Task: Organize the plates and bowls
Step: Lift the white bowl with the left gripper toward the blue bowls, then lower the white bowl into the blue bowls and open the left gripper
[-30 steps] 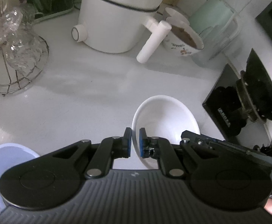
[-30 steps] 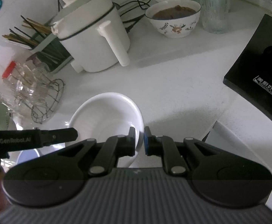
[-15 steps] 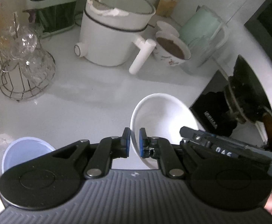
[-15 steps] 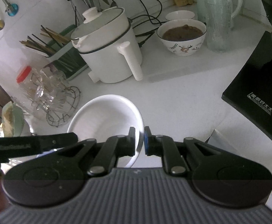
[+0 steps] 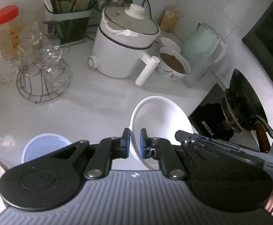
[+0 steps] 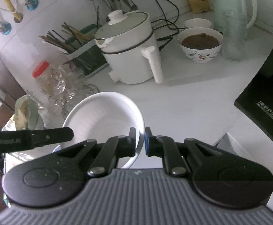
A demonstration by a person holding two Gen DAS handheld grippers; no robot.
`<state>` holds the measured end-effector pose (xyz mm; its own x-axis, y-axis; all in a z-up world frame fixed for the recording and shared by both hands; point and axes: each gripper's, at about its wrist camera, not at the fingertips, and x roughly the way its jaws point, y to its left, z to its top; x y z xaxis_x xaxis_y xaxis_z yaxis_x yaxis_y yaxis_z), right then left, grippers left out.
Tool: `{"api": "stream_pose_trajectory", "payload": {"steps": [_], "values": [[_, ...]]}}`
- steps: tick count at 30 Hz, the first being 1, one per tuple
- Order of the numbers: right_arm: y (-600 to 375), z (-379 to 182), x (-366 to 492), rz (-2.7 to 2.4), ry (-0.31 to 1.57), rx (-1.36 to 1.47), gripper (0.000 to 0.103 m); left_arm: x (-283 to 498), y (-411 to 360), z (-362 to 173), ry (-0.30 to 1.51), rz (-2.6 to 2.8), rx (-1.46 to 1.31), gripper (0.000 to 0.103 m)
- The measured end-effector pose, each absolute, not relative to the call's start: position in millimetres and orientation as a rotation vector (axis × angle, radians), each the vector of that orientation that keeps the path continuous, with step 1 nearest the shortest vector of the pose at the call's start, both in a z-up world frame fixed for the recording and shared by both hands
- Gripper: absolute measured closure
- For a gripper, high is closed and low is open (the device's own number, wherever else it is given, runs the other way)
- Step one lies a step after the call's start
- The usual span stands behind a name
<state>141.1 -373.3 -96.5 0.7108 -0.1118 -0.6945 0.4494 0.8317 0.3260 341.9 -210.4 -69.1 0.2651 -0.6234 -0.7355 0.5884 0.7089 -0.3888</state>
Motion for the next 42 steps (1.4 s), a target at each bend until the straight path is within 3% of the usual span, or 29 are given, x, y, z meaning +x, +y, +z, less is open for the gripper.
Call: {"api": "stream_pose_trajectory", "payload": {"steps": [26, 42], "values": [[-296.9, -83.6, 163.1, -0.174, 0.771, 0.454, 0.091, 330.4, -96.6, -58.3, 0.983, -0.693, -0.197, 0.092], [-256.2, -95.6, 203.9, -0.043, 0.833, 0.409, 0.089, 341.9, -44.9, -88.6, 1.015, -0.495, -0.265, 0.092]]}}
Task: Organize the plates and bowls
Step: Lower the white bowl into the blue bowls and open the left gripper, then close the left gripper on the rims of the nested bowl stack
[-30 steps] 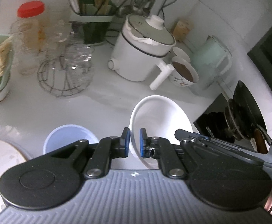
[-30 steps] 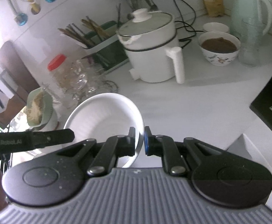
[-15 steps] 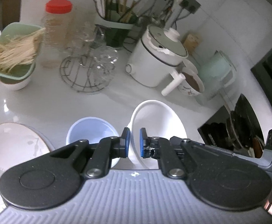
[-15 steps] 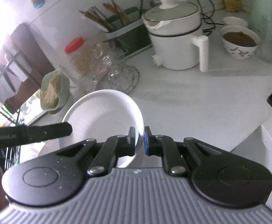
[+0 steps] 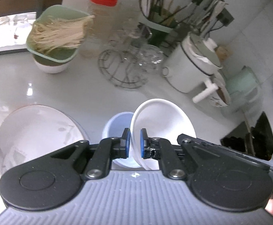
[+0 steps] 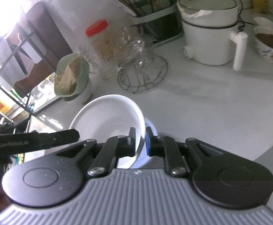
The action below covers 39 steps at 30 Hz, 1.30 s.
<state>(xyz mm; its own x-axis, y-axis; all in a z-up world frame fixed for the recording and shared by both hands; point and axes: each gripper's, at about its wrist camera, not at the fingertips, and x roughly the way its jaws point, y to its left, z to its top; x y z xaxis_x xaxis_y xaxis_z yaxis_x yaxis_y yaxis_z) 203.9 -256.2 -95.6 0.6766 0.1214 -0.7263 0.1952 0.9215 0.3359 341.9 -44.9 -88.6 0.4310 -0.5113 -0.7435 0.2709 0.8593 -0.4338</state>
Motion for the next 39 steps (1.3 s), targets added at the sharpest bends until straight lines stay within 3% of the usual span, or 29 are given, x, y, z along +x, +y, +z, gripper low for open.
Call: {"api": "stream_pose_trajectory", "payload": {"steps": [20, 21, 23, 25, 26, 27, 39], "values": [[-251.0, -144.7, 244.4, -0.042, 0.938, 0.298, 0.089, 381.0, -68.9, -151.6, 1.103, -0.418, -0.194, 0.092], [-251.4, -145.1, 245.6, -0.038, 0.938, 0.302, 0.089, 382.3, -70.5, -154.1, 1.119, -0.420, -0.186, 0.091], [-251.9, -143.8, 247.7, -0.024, 0.955, 0.303, 0.088, 385.7, -71.2, -156.7, 1.145, -0.423, -0.196, 0.079], [-257.8, -136.0, 246.8, -0.005, 0.929, 0.327, 0.074, 385.9, -69.3, -154.8, 1.135, -0.405, -0.207, 0.067], [-261.2, -132.2, 246.2, -0.009, 0.906, 0.333, 0.058, 385.7, -68.8, -153.7, 1.130, -0.399, -0.208, 0.062], [-263.4, -130.0, 245.8, -0.012, 0.892, 0.335, 0.054, 385.8, -68.4, -152.8, 1.128, -0.392, -0.209, 0.061], [-286.1, -169.7, 270.7, 0.012, 0.997, 0.445, 0.056, 376.7, -69.6, -156.1, 1.109, -0.338, -0.278, 0.061]]}}
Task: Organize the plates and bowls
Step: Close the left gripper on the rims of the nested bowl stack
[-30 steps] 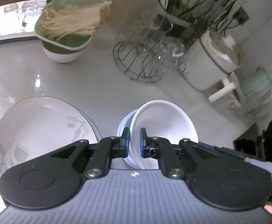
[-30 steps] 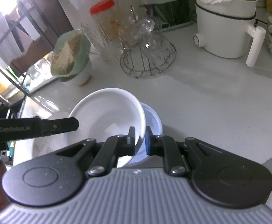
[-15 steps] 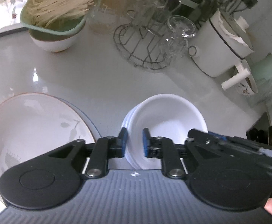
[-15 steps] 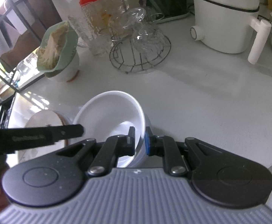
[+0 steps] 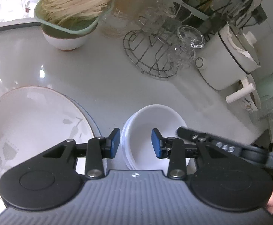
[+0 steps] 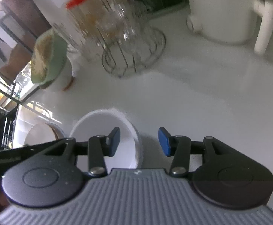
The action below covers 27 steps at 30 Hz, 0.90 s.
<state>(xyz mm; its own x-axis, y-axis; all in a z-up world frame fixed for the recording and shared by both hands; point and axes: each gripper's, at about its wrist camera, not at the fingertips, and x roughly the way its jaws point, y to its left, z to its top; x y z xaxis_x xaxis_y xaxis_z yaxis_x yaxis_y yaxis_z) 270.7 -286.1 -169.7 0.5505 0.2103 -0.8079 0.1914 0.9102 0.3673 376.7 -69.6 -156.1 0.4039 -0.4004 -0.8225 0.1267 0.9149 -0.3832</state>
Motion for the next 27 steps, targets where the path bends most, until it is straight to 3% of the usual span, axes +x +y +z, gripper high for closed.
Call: {"api": "stream_pose_trajectory", "payload": {"steps": [4, 12, 27], "values": [[-286.7, -188.1, 269.3, 0.015, 1.041, 0.533, 0.059, 377.5, -70.3, -167.1, 1.128, -0.308, -0.328, 0.061], [-287.8, -206.4, 261.6, 0.016, 1.090, 0.638, 0.081, 373.8, -82.4, -174.1, 1.158, -0.315, -0.267, 0.061], [-324.1, -204.0, 228.7, -0.102, 1.031, 0.681, 0.088, 373.3, -136.2, -195.2, 1.243, -0.425, -0.125, 0.060]]}}
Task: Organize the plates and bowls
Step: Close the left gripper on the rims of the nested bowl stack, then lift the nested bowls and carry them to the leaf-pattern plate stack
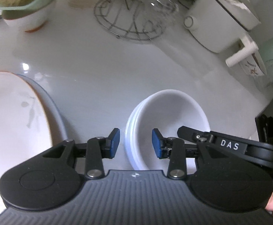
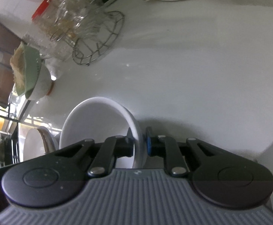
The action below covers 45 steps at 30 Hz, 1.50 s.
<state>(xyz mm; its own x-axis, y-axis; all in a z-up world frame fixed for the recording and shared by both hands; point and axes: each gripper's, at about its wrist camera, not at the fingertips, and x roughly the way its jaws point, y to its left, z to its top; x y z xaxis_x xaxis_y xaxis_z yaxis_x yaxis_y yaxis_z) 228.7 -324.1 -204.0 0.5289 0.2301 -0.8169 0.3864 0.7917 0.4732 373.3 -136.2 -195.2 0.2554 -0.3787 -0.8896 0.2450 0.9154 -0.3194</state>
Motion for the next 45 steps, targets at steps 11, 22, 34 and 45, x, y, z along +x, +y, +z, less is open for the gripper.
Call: {"api": "stream_pose_trajectory", "payload": {"steps": [11, 22, 34, 45], "values": [[-325.7, -200.3, 205.6, -0.130, 1.013, 0.678, 0.088, 367.7, -151.0, -210.3, 1.273, -0.485, -0.131, 0.063], [-317.5, -189.0, 183.9, -0.166, 1.007, 0.670, 0.088, 350.6, -137.4, -194.4, 1.252, -0.530, -0.138, 0.083], [-301.7, -153.7, 156.9, -0.210, 0.966, 0.662, 0.088, 331.2, -119.3, -156.8, 1.241, -0.587, -0.138, 0.083], [-266.0, -116.5, 154.2, -0.208, 0.919, 0.630, 0.088, 321.2, -76.6, -116.9, 1.203, -0.603, -0.157, 0.083]]}}
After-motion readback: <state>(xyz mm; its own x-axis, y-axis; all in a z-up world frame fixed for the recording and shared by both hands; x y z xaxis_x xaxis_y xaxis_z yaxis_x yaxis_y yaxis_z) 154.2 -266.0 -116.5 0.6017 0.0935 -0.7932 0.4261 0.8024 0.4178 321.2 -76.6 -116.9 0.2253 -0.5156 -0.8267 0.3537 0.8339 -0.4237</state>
